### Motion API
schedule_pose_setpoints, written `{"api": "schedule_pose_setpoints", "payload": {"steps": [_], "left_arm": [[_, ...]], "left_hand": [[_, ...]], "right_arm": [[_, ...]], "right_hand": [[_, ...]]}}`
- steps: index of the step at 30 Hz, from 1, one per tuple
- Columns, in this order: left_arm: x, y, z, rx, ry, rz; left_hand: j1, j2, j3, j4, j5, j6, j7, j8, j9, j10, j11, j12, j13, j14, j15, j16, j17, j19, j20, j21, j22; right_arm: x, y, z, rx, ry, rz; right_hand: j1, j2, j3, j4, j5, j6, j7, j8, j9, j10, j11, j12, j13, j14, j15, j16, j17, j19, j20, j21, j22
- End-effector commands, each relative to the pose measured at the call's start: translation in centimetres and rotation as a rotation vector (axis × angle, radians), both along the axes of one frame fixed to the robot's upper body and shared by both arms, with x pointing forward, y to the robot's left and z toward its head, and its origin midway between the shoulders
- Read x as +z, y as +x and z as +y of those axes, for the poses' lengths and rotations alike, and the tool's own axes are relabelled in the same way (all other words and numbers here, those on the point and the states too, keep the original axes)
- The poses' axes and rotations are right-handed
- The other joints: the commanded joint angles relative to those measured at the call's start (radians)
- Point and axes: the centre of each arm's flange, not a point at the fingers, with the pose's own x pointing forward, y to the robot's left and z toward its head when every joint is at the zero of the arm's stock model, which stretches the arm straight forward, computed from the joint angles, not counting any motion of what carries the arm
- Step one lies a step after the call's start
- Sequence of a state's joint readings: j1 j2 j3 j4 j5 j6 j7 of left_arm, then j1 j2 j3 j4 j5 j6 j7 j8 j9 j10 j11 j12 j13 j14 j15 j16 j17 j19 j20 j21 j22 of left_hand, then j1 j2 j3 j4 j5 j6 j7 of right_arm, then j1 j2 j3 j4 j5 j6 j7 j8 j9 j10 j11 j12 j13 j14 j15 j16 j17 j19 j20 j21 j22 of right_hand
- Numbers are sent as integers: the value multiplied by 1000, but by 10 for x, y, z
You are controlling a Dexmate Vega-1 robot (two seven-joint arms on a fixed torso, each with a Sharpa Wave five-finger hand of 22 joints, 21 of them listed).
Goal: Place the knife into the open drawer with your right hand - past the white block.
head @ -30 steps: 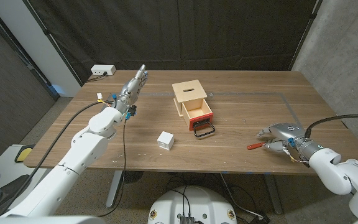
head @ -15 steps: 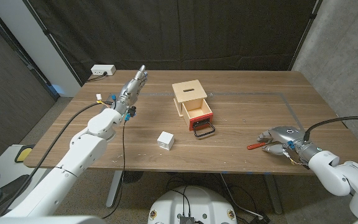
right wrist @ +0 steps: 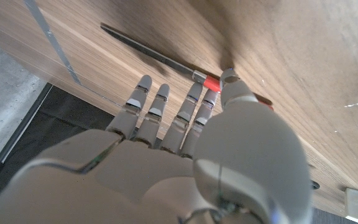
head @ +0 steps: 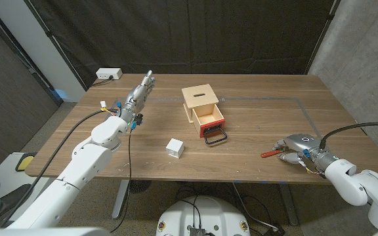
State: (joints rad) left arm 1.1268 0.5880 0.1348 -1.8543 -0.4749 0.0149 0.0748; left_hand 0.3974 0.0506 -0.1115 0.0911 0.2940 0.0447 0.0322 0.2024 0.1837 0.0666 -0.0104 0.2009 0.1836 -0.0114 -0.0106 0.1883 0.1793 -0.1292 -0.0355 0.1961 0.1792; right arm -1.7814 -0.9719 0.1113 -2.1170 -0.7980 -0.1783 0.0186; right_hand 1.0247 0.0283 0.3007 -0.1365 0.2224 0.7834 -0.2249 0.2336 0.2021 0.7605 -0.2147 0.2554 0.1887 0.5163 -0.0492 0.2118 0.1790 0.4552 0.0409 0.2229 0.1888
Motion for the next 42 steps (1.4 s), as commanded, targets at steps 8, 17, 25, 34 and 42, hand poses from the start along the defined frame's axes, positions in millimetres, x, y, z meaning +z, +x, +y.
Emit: {"api": "schedule_pose_setpoints", "payload": {"steps": [8,17,25,34,42], "left_arm": [[3,-1,2,4,-2,-7],[6,-4,2,11,-7,-20],[6,-5,-1,12,-13,-26],[4,-3,-4,7,-24,-24],[-1,0,-5,1,-34,-19]], "left_hand": [[9,2,-9,3,-3,-6,-4,-1,4,-7,-3,1,4,-7,-1,-3,2,-14,-13,-1,3],[10,3,-11,4,-4,-7,-5,-2,4,-6,-4,1,4,-10,-3,-4,2,-20,-11,-2,3],[10,4,-13,4,-5,-6,-5,-2,4,-7,-4,1,4,-11,-4,-3,2,-28,-10,-3,3],[10,5,-16,5,-6,-9,-7,-3,4,-11,-4,-1,4,-14,-3,-4,2,-38,-9,-5,3],[10,5,-18,5,-7,-9,-5,-3,4,-14,-4,-2,4,-16,-2,-4,2,-43,-9,-6,4]], "right_arm": [[-8,14,-13,-29,-23,-10],[-14,22,-22,-34,-32,-22],[-16,27,-22,-21,-17,-34],[-12,26,-21,-21,1,-49],[7,15,-18,-11,-3,-82]], "right_hand": [[23,14,-11,0,2,136,-1,38,10,152,2,41,7,81,-141,-8,6,11,-7,1,1],[31,15,-17,1,3,214,0,62,15,230,1,52,6,147,-140,-6,5,21,-16,0,1],[51,19,-26,0,1,297,2,99,27,384,5,86,8,224,-154,-12,3,32,-41,-1,2],[63,28,-24,0,1,313,5,109,35,417,6,96,15,250,-162,-10,4,20,-54,-6,2],[66,36,-24,3,0,314,5,110,38,423,7,101,22,268,-166,-6,7,18,-52,-7,2]]}}
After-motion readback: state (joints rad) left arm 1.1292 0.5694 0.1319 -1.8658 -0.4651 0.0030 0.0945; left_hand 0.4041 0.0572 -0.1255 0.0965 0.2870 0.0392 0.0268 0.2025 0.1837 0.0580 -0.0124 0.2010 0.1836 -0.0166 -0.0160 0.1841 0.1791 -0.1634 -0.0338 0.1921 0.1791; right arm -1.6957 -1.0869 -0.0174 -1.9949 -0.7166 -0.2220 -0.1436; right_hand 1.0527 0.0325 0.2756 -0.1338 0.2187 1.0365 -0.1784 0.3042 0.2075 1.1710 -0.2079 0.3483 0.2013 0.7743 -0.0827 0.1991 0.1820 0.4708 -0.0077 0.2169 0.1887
